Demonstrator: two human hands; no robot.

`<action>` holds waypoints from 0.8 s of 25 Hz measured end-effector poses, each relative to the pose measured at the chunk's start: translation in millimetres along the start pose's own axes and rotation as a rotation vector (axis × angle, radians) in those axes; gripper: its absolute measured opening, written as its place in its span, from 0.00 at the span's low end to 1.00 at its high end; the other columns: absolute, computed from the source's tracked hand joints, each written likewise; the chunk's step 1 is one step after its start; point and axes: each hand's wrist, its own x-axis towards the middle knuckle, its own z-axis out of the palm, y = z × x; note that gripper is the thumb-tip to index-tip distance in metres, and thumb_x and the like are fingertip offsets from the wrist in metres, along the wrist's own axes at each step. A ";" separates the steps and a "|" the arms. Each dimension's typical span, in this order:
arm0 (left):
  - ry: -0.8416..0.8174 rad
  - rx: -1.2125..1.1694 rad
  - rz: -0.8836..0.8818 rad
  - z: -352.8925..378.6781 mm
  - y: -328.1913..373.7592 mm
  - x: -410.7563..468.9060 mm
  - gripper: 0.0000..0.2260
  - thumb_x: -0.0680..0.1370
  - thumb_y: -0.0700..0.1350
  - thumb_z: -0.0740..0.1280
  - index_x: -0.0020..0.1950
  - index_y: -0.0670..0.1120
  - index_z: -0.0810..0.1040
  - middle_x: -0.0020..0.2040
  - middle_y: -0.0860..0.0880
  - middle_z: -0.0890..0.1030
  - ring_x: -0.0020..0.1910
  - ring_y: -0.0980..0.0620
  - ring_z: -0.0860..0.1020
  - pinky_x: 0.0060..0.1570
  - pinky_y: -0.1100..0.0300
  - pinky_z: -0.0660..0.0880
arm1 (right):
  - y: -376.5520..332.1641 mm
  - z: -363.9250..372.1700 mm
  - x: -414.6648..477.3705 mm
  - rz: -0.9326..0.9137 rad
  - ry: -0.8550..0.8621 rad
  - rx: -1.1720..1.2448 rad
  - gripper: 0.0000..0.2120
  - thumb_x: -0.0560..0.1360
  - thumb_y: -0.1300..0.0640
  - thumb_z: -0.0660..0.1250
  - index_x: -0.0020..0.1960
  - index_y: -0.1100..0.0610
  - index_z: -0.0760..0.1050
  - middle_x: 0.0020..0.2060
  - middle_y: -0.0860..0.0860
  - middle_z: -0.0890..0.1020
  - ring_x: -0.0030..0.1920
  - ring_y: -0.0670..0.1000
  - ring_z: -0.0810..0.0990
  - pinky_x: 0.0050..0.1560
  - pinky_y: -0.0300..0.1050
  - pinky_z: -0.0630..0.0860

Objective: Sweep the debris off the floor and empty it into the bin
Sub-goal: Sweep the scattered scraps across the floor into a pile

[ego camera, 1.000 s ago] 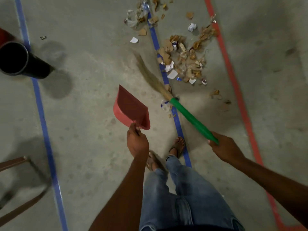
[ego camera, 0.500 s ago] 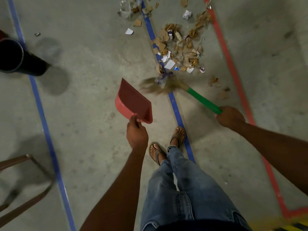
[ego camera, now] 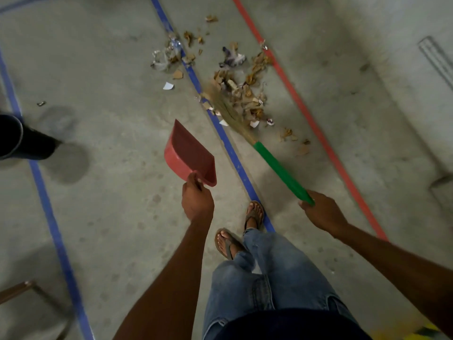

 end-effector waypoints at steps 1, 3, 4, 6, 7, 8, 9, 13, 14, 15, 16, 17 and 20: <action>-0.025 0.001 0.019 3.4 5.5 -1.3 0.19 0.83 0.40 0.58 0.73 0.52 0.72 0.60 0.44 0.80 0.55 0.41 0.80 0.51 0.50 0.76 | 15.8 -0.3 -14.0 0.042 0.002 0.009 0.11 0.80 0.52 0.65 0.59 0.57 0.78 0.50 0.58 0.84 0.46 0.58 0.80 0.52 0.52 0.79; -0.073 0.018 0.062 12.0 19.0 -3.3 0.19 0.84 0.40 0.58 0.73 0.52 0.72 0.61 0.44 0.80 0.56 0.41 0.80 0.52 0.50 0.77 | 46.7 -0.4 -36.3 0.119 0.052 0.057 0.11 0.81 0.53 0.66 0.59 0.58 0.77 0.47 0.57 0.82 0.43 0.55 0.78 0.51 0.53 0.78; -0.086 0.025 0.083 17.2 24.7 -3.3 0.18 0.84 0.41 0.58 0.73 0.51 0.73 0.61 0.44 0.80 0.56 0.41 0.80 0.51 0.52 0.76 | 61.9 -0.3 -44.0 0.151 0.083 0.070 0.09 0.81 0.52 0.65 0.57 0.57 0.76 0.43 0.54 0.82 0.41 0.54 0.78 0.47 0.52 0.78; -0.111 0.032 0.108 32.7 33.2 -1.6 0.18 0.84 0.40 0.58 0.72 0.50 0.73 0.61 0.44 0.81 0.56 0.41 0.80 0.49 0.54 0.73 | 93.1 -0.4 -50.5 0.237 0.125 0.057 0.08 0.82 0.50 0.64 0.55 0.54 0.74 0.37 0.51 0.80 0.36 0.53 0.78 0.39 0.49 0.77; -0.127 0.031 0.107 39.8 36.6 -0.9 0.18 0.84 0.40 0.57 0.72 0.50 0.74 0.60 0.44 0.81 0.56 0.41 0.80 0.49 0.54 0.72 | 106.3 0.3 -46.1 0.282 0.136 0.041 0.07 0.81 0.50 0.64 0.53 0.53 0.74 0.36 0.52 0.79 0.36 0.54 0.78 0.37 0.49 0.76; -0.145 0.032 0.099 48.4 42.1 0.0 0.18 0.83 0.40 0.58 0.72 0.50 0.74 0.60 0.44 0.81 0.56 0.41 0.80 0.49 0.54 0.72 | 117.1 -1.1 -35.3 0.326 0.138 0.044 0.08 0.81 0.50 0.64 0.52 0.54 0.74 0.36 0.53 0.79 0.36 0.54 0.79 0.38 0.49 0.77; -0.165 0.037 0.097 56.5 47.6 1.1 0.18 0.83 0.40 0.58 0.72 0.50 0.73 0.59 0.44 0.81 0.56 0.41 0.80 0.50 0.53 0.73 | 124.8 -3.8 -17.2 0.382 0.125 0.070 0.09 0.80 0.50 0.65 0.52 0.56 0.75 0.38 0.54 0.81 0.37 0.55 0.79 0.39 0.50 0.79; -0.180 0.128 0.098 88.3 76.0 8.1 0.19 0.84 0.40 0.58 0.73 0.49 0.73 0.61 0.44 0.81 0.58 0.42 0.80 0.51 0.53 0.73 | 128.3 -20.6 74.4 0.533 -0.080 0.087 0.15 0.75 0.55 0.71 0.55 0.65 0.77 0.45 0.60 0.83 0.39 0.58 0.83 0.29 0.41 0.74; -0.181 0.135 0.103 93.9 83.6 11.5 0.18 0.84 0.40 0.58 0.74 0.49 0.73 0.61 0.44 0.81 0.58 0.42 0.80 0.51 0.55 0.71 | 123.4 -22.4 93.9 0.495 -0.133 0.061 0.16 0.74 0.56 0.71 0.56 0.66 0.77 0.44 0.60 0.83 0.38 0.57 0.83 0.27 0.39 0.72; -0.176 0.137 0.109 100.1 92.5 16.2 0.18 0.85 0.41 0.58 0.74 0.49 0.73 0.62 0.44 0.81 0.58 0.42 0.80 0.51 0.55 0.70 | 115.0 -23.8 111.9 0.446 -0.161 0.042 0.15 0.73 0.57 0.70 0.57 0.65 0.77 0.45 0.59 0.83 0.37 0.56 0.83 0.27 0.39 0.72; -0.160 0.145 0.117 105.3 101.4 21.5 0.17 0.85 0.42 0.58 0.74 0.49 0.73 0.62 0.44 0.81 0.59 0.42 0.80 0.51 0.55 0.70 | 101.2 -27.0 127.9 0.395 -0.178 0.028 0.15 0.73 0.57 0.69 0.57 0.64 0.77 0.45 0.58 0.83 0.38 0.56 0.83 0.28 0.39 0.72; -0.134 0.163 0.120 112.0 112.6 28.6 0.17 0.85 0.42 0.58 0.74 0.50 0.73 0.62 0.44 0.81 0.59 0.42 0.80 0.51 0.55 0.70 | 85.3 -32.2 144.8 0.348 -0.180 0.018 0.15 0.74 0.58 0.69 0.58 0.63 0.78 0.47 0.58 0.83 0.41 0.57 0.83 0.31 0.40 0.73; -0.065 0.200 0.118 123.3 143.4 47.0 0.17 0.85 0.42 0.58 0.73 0.49 0.74 0.61 0.43 0.80 0.58 0.39 0.79 0.53 0.51 0.72 | 33.3 -50.4 176.9 0.156 -0.159 0.027 0.10 0.74 0.58 0.68 0.54 0.60 0.78 0.46 0.57 0.83 0.45 0.59 0.81 0.40 0.44 0.74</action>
